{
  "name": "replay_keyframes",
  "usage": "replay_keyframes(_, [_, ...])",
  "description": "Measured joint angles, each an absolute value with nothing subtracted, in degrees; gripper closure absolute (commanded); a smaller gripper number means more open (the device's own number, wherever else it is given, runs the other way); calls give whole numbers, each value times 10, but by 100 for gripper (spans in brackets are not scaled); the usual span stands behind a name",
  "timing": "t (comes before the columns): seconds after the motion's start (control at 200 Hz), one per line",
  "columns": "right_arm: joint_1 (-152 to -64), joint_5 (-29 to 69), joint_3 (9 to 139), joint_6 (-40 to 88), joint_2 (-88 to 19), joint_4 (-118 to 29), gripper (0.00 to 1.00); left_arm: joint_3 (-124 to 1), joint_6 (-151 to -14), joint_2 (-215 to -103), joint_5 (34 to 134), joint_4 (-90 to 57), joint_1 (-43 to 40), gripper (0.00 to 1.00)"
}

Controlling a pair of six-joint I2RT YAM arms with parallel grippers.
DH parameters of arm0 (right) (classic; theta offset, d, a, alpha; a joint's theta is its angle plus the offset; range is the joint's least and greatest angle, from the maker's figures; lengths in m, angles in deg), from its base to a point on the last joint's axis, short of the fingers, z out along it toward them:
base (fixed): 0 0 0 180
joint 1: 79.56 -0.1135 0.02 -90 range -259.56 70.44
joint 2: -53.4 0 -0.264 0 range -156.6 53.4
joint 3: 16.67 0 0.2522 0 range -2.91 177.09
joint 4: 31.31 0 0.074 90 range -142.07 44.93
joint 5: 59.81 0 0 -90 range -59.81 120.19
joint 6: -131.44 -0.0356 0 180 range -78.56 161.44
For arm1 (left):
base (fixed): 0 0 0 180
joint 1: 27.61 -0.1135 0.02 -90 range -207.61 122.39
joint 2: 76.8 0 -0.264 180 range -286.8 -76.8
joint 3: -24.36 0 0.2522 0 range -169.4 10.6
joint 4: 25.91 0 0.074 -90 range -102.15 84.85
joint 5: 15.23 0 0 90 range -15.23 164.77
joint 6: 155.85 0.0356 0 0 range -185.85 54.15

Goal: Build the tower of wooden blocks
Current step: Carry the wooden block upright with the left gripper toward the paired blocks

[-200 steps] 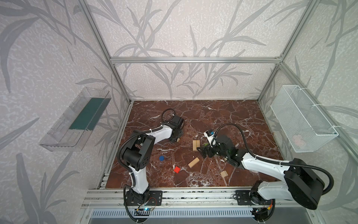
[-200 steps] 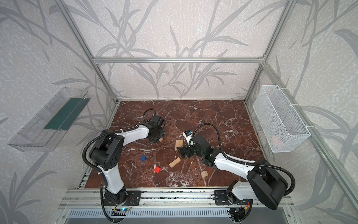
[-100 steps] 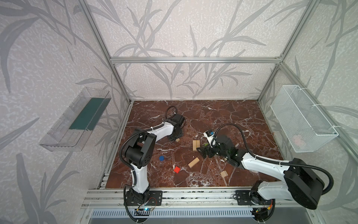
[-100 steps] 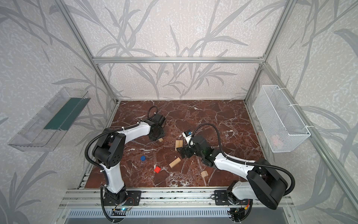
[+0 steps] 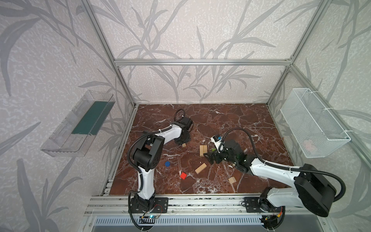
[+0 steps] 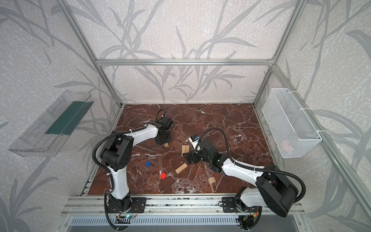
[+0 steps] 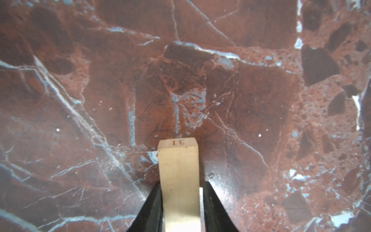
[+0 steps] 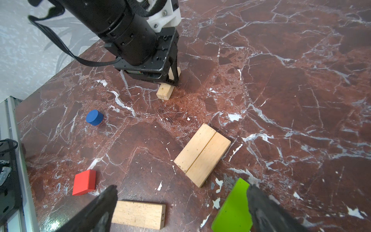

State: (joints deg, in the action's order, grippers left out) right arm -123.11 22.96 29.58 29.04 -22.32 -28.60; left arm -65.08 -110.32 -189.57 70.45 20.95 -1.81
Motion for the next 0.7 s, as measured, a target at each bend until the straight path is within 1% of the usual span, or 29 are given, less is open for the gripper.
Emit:
replay_keyframes(0.255, [-1231,226,296,290,-225,-286,1,-651,-1076,-1896,717,213,-18,77])
replay_keyframes(0.46, [-1230,226,296,290,-225,-287,1,-653,-1053,-1893,725,224,-15,80])
replay_keyframes(0.705, [-1206,225,296,278,-199,-310,1,-653,-1021,-1849,737,254,15,86])
